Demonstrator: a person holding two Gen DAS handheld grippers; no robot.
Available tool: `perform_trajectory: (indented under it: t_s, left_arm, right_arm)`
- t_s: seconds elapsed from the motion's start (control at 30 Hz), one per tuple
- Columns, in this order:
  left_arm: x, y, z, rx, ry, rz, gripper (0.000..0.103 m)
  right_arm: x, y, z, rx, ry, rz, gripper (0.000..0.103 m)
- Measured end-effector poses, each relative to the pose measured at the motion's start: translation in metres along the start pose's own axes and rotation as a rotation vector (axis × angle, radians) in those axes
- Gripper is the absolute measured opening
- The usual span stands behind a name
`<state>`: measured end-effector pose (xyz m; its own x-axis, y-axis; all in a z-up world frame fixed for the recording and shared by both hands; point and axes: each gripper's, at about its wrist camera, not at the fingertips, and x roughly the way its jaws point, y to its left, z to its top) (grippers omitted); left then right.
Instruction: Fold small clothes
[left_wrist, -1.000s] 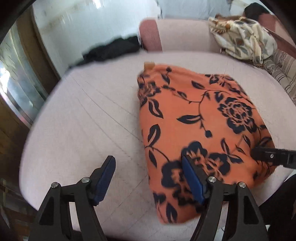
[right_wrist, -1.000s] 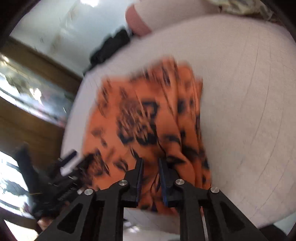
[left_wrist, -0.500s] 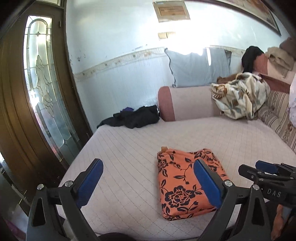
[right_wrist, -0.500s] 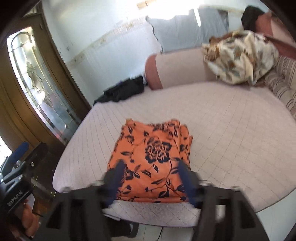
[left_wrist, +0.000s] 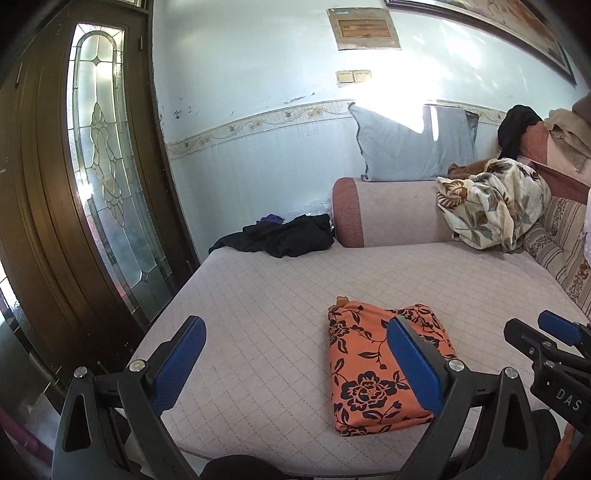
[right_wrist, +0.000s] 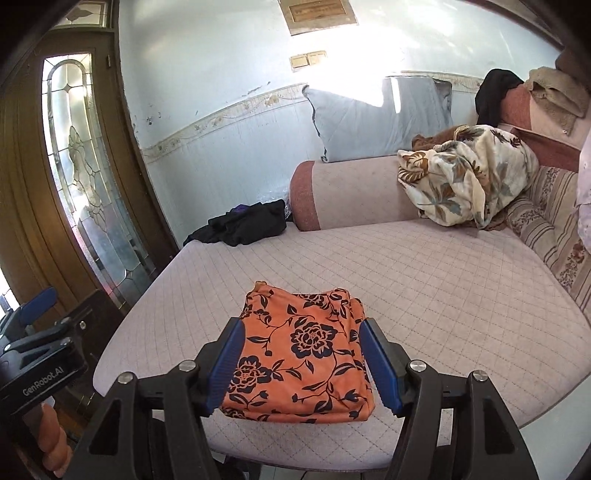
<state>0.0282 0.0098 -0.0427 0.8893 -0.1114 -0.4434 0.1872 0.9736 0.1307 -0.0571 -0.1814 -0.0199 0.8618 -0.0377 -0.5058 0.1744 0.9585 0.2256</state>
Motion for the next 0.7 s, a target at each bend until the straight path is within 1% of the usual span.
perform_trajectory:
  t_s: [0.23,0.7]
  left_arm:
    - [0.009,0.012,-0.001,-0.034,0.022,0.020,0.098]
    - [0.020,0.026,-0.008,-0.069,0.064,0.017,0.098]
  right_arm:
    - [-0.006,0.013,-0.001,-0.049,-0.034,-0.019,0.069]
    - [0.004,0.024,-0.012,-0.078,0.001,-0.010,0.069]
